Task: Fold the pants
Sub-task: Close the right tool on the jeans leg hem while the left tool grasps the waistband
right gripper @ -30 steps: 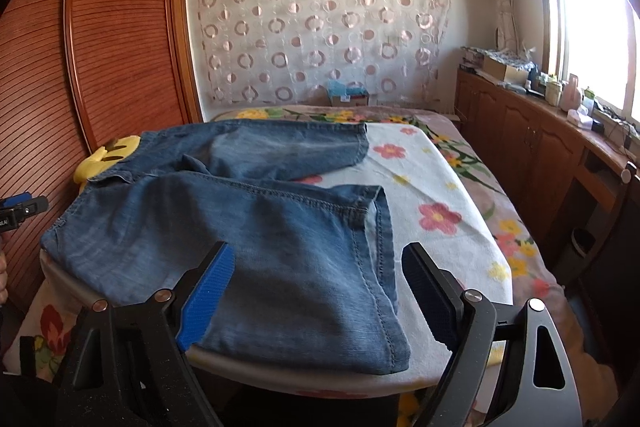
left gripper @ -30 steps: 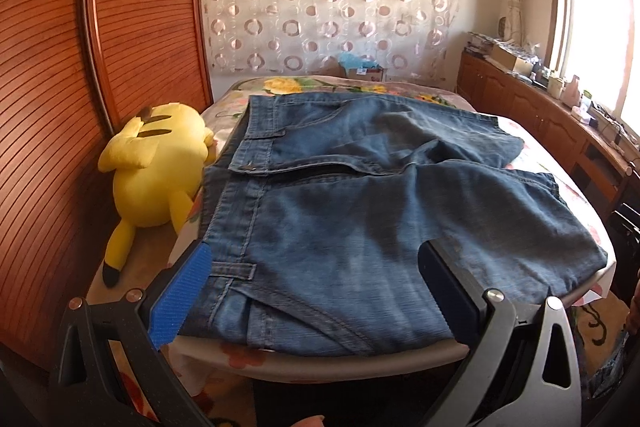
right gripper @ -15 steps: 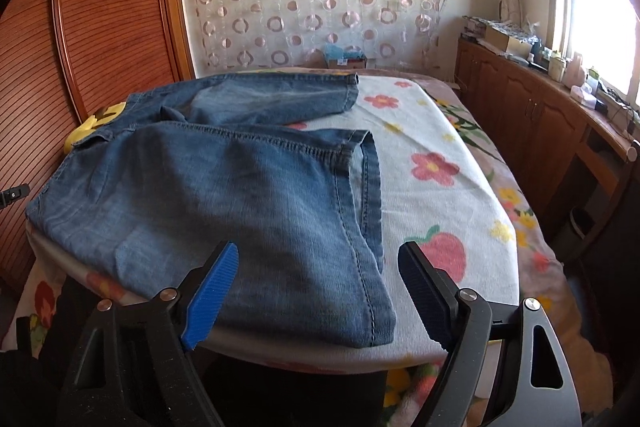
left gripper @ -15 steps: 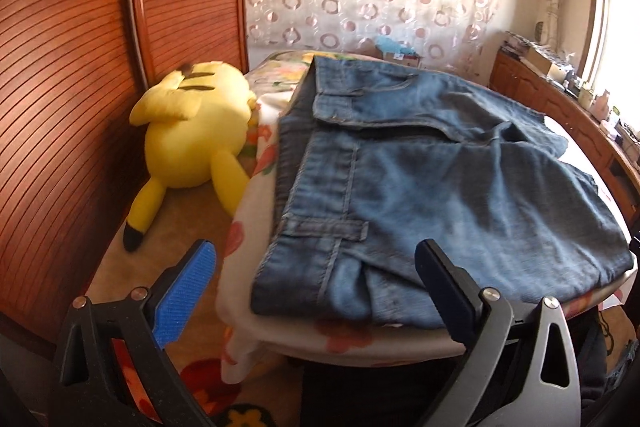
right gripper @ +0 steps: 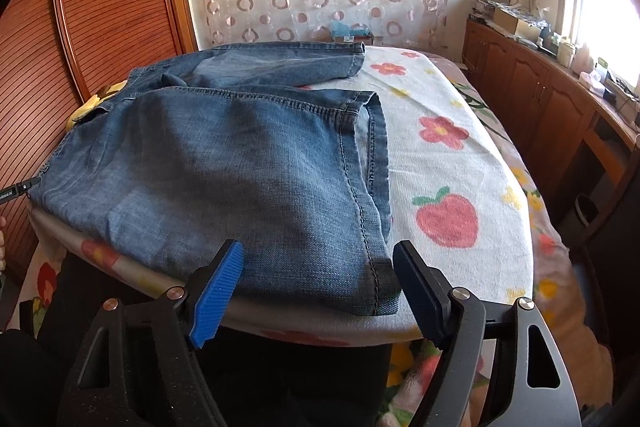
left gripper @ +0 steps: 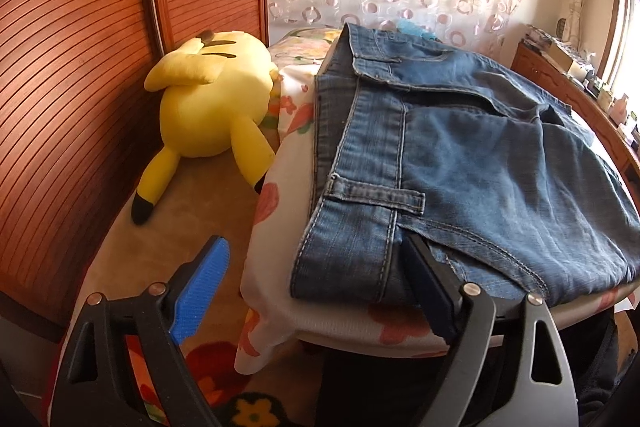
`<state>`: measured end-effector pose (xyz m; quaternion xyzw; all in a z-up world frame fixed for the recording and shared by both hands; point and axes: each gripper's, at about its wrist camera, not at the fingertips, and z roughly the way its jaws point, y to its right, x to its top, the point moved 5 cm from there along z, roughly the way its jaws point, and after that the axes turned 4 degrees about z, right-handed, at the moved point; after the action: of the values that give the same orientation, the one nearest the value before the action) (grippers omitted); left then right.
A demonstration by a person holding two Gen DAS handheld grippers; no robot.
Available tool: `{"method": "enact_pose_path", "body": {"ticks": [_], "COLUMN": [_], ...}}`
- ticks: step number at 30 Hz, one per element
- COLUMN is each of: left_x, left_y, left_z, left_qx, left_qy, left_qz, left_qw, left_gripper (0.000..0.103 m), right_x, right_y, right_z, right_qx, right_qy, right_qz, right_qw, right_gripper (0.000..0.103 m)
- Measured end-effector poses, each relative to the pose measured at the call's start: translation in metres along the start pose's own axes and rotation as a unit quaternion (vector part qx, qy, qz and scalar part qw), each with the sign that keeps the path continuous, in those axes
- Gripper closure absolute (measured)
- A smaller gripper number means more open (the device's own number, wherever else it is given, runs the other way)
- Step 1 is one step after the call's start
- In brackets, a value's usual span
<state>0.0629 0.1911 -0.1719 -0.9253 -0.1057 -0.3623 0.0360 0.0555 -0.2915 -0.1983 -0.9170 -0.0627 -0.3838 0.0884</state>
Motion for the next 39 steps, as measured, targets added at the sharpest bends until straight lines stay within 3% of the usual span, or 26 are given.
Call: {"method": "enact_pose_path", "body": {"ticks": [10, 13, 15, 20, 27, 34, 39], "left_x": [-0.002, -0.001, 0.0, 0.001, 0.004, 0.004, -0.002], "left_y": [-0.005, -0.005, -0.004, -0.003, -0.003, -0.001, 0.001], "left_z": [0.006, 0.005, 0.004, 0.002, -0.014, -0.015, -0.004], "left_qx": [-0.021, -0.023, -0.021, -0.023, -0.046, -0.06, -0.056], "left_qy": [-0.016, -0.018, -0.017, -0.017, 0.006, 0.007, -0.008], "left_qz": [-0.015, -0.013, -0.009, 0.001, 0.008, 0.01, 0.012], "left_qw": [0.9995, 0.9995, 0.9996, 0.9996, 0.9989, 0.9981, 0.9983], "left_gripper": [0.012, 0.012, 0.012, 0.012, 0.012, 0.037, 0.04], "right_x": [0.003, 0.005, 0.006, 0.016, 0.025, 0.022, 0.022], "right_y": [0.002, 0.005, 0.007, 0.002, 0.0, -0.001, 0.0], "right_z": [0.003, 0.005, 0.004, 0.01, 0.003, 0.009, 0.01], "right_qx": [-0.003, -0.009, -0.013, 0.01, 0.025, 0.022, 0.022], "right_qy": [-0.012, -0.011, -0.011, -0.002, 0.024, 0.025, 0.02], "right_qz": [0.001, -0.002, -0.003, -0.011, -0.016, -0.014, -0.009], "right_qw": [1.0, 1.0, 1.0, 1.0, 0.999, 0.999, 1.0], "right_gripper": [0.043, 0.054, 0.069, 0.089, 0.091, 0.091, 0.091]}}
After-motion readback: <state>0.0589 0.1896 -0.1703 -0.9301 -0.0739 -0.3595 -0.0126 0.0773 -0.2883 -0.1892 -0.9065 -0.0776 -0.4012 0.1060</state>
